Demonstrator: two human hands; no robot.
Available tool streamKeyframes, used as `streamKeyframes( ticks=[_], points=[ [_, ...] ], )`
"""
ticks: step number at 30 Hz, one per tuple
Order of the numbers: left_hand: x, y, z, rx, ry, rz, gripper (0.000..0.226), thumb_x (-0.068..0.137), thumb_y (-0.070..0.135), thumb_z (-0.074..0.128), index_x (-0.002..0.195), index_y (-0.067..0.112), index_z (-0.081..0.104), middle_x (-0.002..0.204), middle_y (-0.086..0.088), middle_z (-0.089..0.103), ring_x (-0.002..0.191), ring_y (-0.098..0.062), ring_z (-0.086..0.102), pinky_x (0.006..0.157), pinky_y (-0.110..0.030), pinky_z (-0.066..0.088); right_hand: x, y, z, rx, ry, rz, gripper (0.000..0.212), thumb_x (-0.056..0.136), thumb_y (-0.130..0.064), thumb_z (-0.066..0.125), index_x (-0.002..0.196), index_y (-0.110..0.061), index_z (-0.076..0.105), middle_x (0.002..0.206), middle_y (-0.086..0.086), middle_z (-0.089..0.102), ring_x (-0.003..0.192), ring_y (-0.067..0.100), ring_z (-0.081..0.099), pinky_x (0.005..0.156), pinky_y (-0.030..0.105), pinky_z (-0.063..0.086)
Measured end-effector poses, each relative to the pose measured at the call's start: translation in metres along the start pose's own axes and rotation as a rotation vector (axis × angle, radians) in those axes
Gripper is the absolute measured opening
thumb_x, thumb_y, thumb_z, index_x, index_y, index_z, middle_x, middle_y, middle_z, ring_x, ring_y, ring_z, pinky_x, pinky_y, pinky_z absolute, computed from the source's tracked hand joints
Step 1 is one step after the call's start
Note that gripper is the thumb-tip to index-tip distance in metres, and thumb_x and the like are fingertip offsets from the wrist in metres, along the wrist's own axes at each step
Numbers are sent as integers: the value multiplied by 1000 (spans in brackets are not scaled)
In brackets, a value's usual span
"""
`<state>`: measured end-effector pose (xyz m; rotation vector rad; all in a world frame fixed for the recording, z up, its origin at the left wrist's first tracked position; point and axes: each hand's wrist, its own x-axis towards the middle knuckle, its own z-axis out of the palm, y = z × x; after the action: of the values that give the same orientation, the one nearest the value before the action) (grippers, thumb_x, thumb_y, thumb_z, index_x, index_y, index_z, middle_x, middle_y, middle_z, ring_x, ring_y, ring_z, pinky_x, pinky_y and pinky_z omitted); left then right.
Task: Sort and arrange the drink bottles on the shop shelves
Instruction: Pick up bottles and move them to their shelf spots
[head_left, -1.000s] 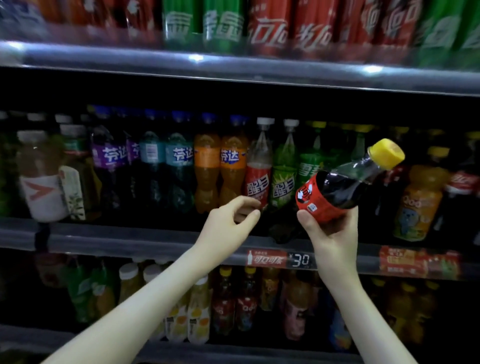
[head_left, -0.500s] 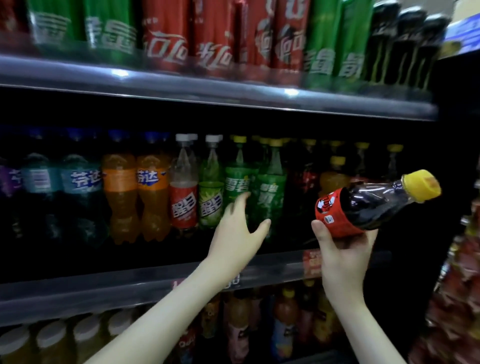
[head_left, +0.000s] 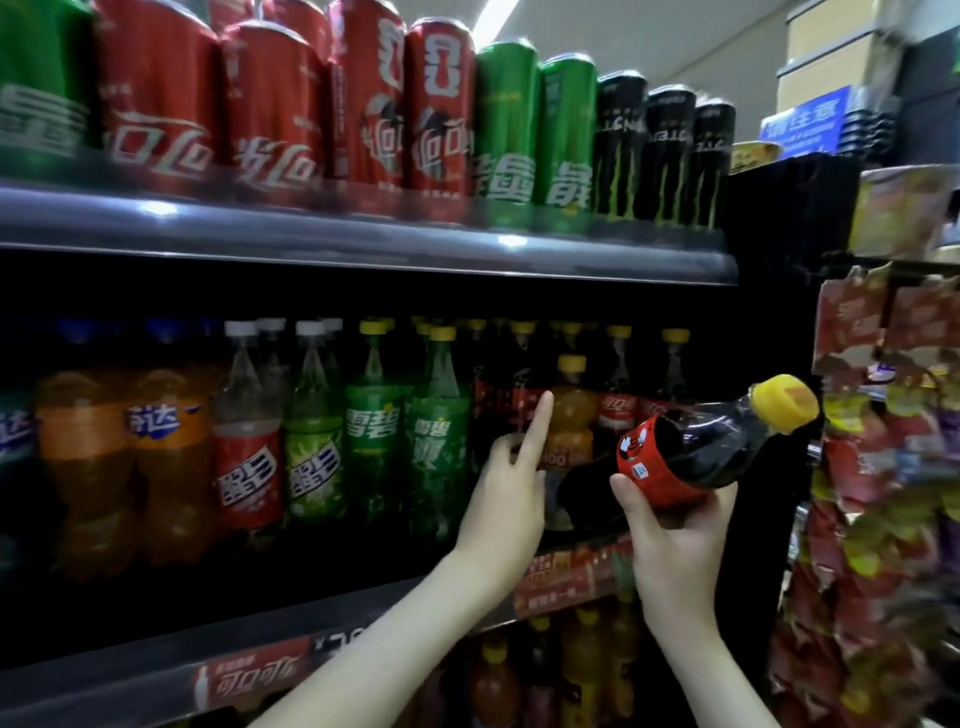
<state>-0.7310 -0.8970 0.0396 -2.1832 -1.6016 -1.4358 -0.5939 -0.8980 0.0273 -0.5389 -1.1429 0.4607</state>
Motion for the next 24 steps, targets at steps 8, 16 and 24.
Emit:
streamKeyframes(
  ticks=[8,16,24],
  points=[
    [48,-3,57,-36,-47,-295,103,91,39,61,147,33,-25,144,-12,37,114,-29,56,84,-32,52,30,23,-24,-10,17,80,69,67,-30,75,126,-20,41,119,-4,57,103,-6,58,82,6,45],
    [47,-1,60,-209,75,-419,68,80,37,73,132,19,32,104,4,59,93,-18,63,76,-32,53,36,36,-32,25,13,125,59,69,-29,73,114,-46,40,119,-12,54,102,-10,57,81,5,44],
    [9,9,9,-425,245,-389,70,75,40,78,126,48,30,107,26,53,93,2,54,85,-17,42,30,63,6,-166,-21,148,70,73,-25,81,132,-29,43,115,-12,55,107,8,57,86,17,42]
  ],
)
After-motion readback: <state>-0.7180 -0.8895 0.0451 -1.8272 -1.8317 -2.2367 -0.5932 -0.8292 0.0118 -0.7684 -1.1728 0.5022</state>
